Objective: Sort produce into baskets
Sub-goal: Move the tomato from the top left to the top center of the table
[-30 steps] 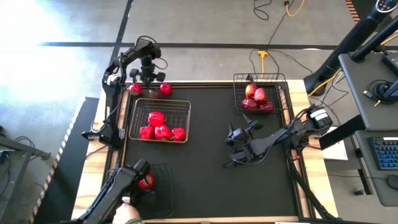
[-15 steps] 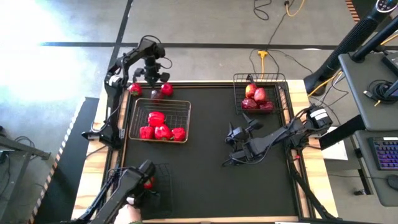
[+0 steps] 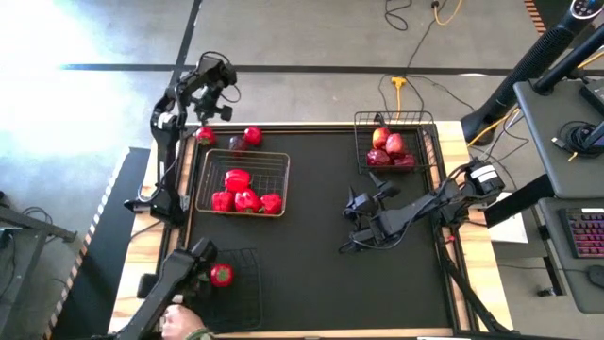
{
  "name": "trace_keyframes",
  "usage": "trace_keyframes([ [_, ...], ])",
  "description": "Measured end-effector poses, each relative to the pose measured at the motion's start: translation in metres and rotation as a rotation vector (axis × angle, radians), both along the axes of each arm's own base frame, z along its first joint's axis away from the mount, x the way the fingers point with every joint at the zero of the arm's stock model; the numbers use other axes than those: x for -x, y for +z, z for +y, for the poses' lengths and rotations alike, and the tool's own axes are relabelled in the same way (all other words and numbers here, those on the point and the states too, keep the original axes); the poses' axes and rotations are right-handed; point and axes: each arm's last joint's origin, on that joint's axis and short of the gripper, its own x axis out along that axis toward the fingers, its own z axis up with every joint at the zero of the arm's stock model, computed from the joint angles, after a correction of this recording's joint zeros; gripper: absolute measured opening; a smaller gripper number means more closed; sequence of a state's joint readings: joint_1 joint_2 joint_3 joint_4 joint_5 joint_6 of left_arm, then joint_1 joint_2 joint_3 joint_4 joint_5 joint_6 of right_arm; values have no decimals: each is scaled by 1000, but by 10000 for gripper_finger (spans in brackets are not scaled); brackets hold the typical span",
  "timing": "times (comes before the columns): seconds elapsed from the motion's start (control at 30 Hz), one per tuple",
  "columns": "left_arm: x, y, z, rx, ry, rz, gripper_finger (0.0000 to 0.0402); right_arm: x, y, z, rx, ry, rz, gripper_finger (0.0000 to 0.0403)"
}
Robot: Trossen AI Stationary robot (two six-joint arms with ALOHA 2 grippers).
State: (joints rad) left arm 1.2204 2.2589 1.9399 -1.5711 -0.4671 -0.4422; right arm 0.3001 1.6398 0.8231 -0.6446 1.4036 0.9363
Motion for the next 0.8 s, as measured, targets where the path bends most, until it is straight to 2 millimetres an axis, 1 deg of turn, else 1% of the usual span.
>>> trace_keyframes([
  [0.13,9,-8,-2,28,0,43,0,0,-1,-3,2,-11,-2,384],
  [0.3,9,-11,-3,40,-3,52,0,0,-4,-10,-11,-36,-11,384],
  [0.4,8,-13,-4,74,7,-14,0,1,-5,-13,-26,-47,-3,384],
  [0.53,3,-13,-5,89,-9,-39,0,1,-6,-14,-37,-51,1,384],
  [0.8,-2,-12,-8,159,-106,-97,0,1,-6,-14,-45,-50,-2,384],
])
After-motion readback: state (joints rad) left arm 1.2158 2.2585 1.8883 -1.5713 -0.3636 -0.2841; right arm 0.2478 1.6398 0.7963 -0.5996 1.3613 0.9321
